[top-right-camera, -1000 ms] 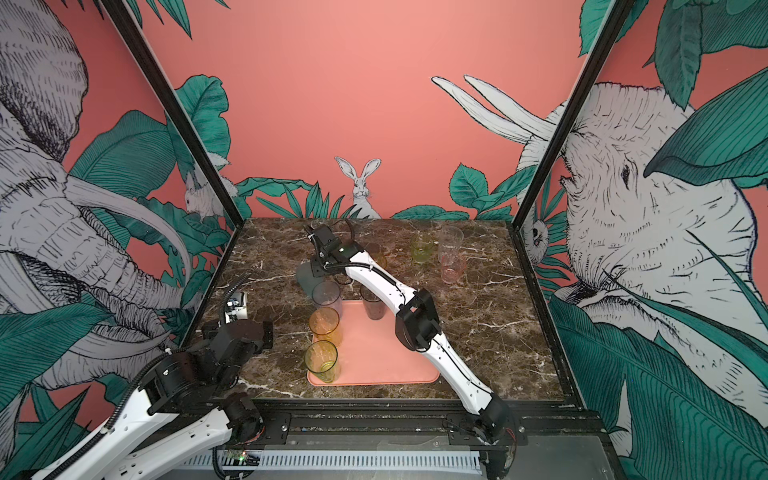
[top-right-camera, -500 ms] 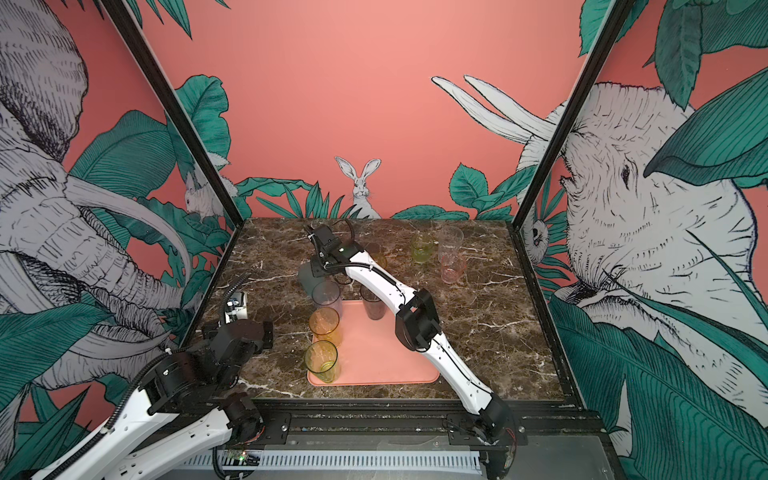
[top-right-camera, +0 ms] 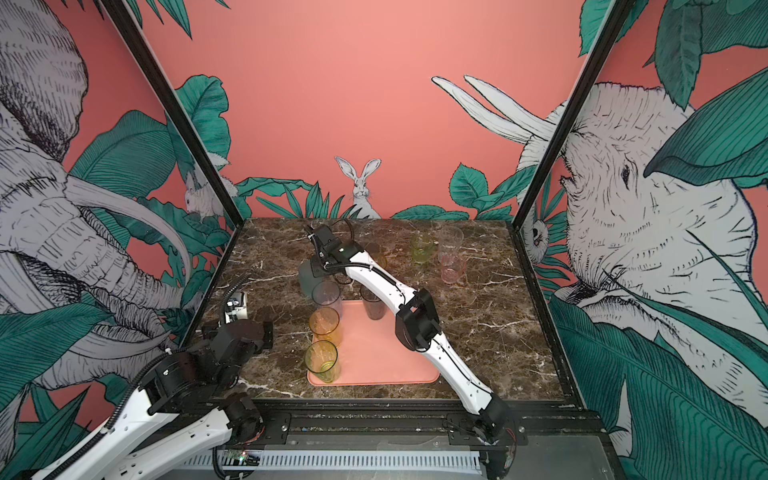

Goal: Place the glasses into the tray
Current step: 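Lower the right gripper onto the teal glass rim and close it, then lift the teal glass and swing it away from the robot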

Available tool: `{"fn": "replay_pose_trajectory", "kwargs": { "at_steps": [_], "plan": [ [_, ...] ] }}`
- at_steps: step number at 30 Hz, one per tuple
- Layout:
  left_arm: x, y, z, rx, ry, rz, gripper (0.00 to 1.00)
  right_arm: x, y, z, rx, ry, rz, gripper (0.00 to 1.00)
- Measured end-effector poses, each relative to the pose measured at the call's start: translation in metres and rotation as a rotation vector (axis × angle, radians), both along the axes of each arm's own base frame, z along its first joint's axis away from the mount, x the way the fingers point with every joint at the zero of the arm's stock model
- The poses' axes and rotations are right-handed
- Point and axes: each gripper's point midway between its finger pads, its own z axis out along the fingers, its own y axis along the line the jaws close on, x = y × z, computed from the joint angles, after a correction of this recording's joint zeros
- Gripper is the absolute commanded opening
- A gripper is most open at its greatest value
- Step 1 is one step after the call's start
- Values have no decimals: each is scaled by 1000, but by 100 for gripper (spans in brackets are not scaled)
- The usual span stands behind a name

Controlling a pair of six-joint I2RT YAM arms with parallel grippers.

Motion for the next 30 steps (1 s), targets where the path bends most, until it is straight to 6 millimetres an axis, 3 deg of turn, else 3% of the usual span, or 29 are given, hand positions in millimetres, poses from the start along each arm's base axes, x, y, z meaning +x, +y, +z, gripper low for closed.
{"fn": "replay_pose_trajectory", "kwargs": {
  "at_steps": [18,24,30],
  "plan": [
    [0,0,0,-5,-2,2,97,1,1,6,9,-17,7,0],
    [-1,2,2,-15,-11,3,97,2,-1,29,25,-57,14,0],
    [-3,3,3,-26,-20,5,97,2,-7,69,54,-117,13,0]
  ]
}}
